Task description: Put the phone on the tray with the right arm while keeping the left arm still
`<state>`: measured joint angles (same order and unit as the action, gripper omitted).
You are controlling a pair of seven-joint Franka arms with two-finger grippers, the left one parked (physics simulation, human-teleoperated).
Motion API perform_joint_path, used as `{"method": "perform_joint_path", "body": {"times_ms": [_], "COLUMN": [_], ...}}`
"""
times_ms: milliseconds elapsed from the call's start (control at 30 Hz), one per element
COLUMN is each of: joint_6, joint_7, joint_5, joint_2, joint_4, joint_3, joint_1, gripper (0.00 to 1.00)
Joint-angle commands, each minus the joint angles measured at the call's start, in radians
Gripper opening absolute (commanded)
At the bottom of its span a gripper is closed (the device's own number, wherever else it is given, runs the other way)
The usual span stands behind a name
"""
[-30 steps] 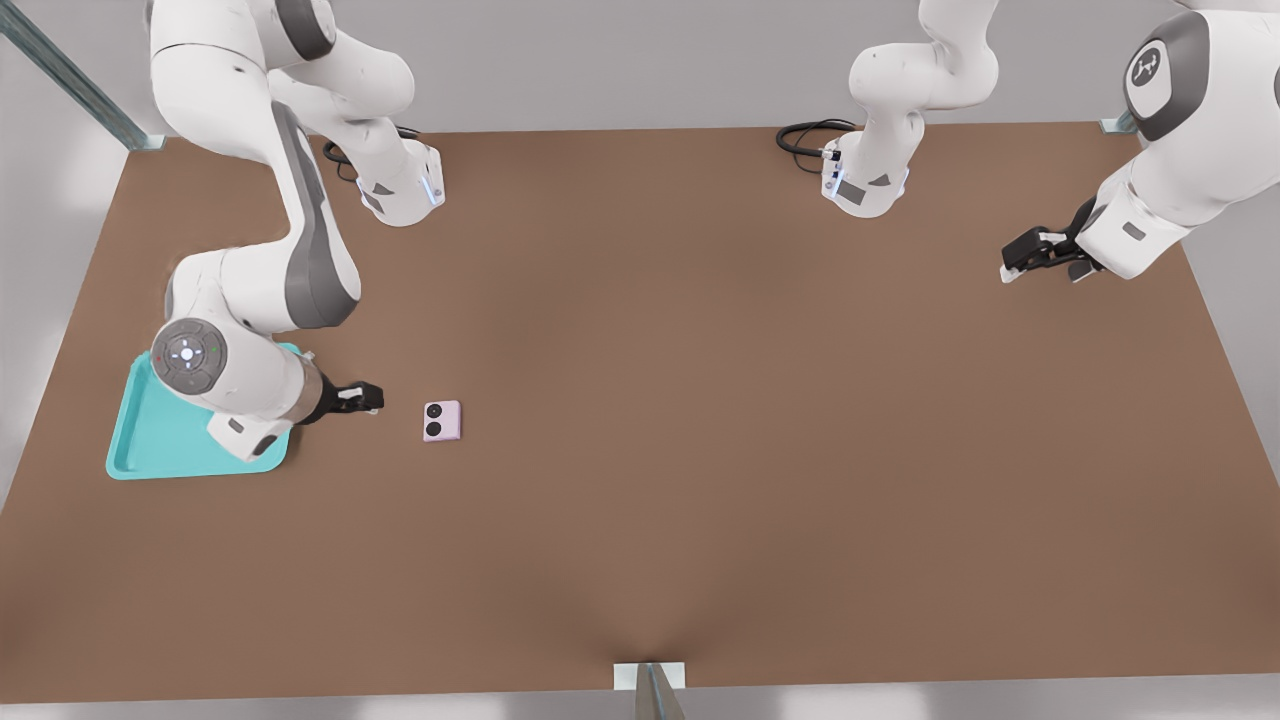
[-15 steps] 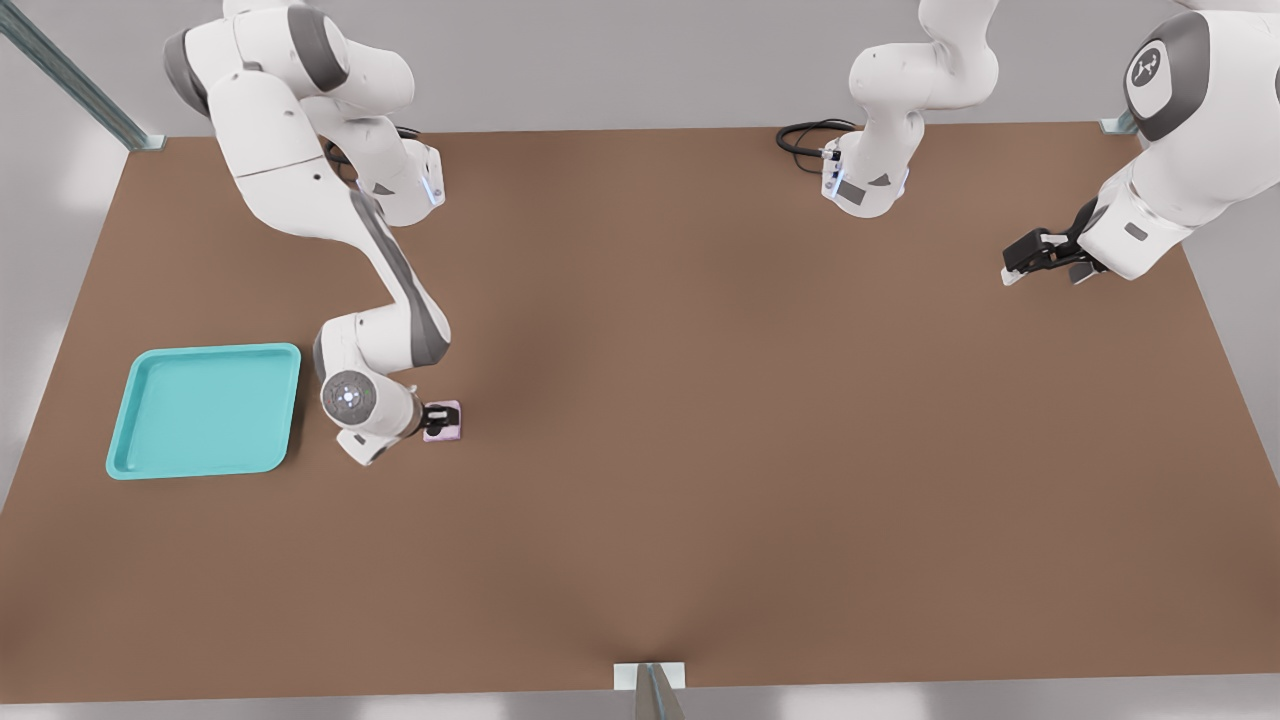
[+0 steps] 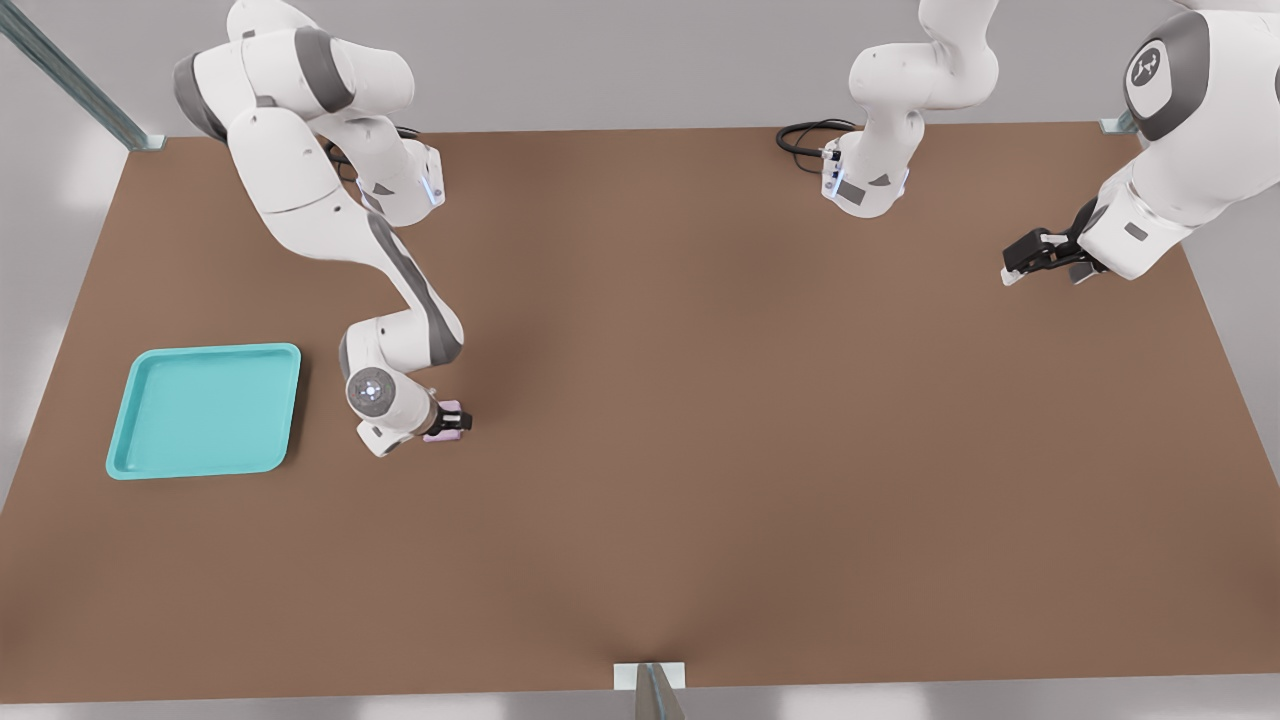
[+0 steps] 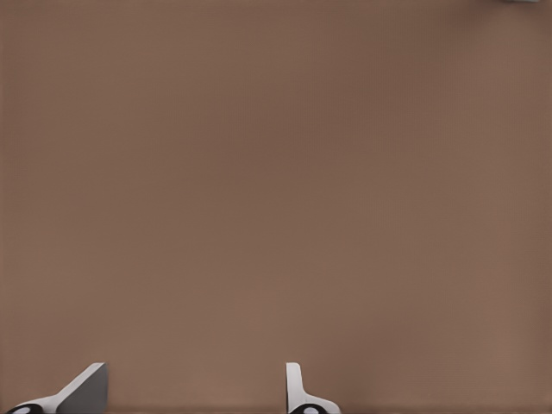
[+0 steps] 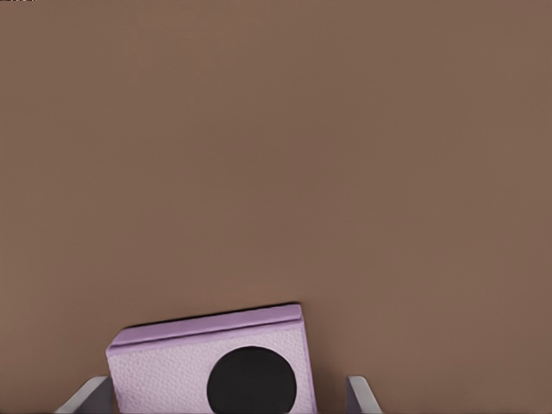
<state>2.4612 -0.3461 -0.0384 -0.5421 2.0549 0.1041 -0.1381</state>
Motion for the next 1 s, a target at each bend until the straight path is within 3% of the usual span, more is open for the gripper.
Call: {"method": "perform_joint_path", "body": {"times_ms": [0,100,133,467,700,900,933,967], "joint_6": [0.048,0.058,0.056,-0.105,-0.199,-0.197,-0.194,-0.197], "joint_7": [-0.088,-0.086,-0.086,0.062,0.665,0.961,0.960,0.952], "joint_5": [0.002,0.002,0.002,0.002,0.000,-0.011,-0.011,-0.009], "joint_2": [-0.006,-0.006,-0.004,0.139,0.211,0.116,0.103,0.102], "joint_4": [0.001,0.002,0.002,-0.002,0.021,-0.102,-0.104,-0.108], "joint_3": [0.000,0.000,0.000,0.000,0.000,-0.014,-0.014,-0.014], "joint_1": [-0.002,-0.002,-0.002,0.077,0.478,0.669,0.669,0.670], "gripper": [1.00,0.79,0.78,0.79,0.78,0.79,0.85,1.00]}}
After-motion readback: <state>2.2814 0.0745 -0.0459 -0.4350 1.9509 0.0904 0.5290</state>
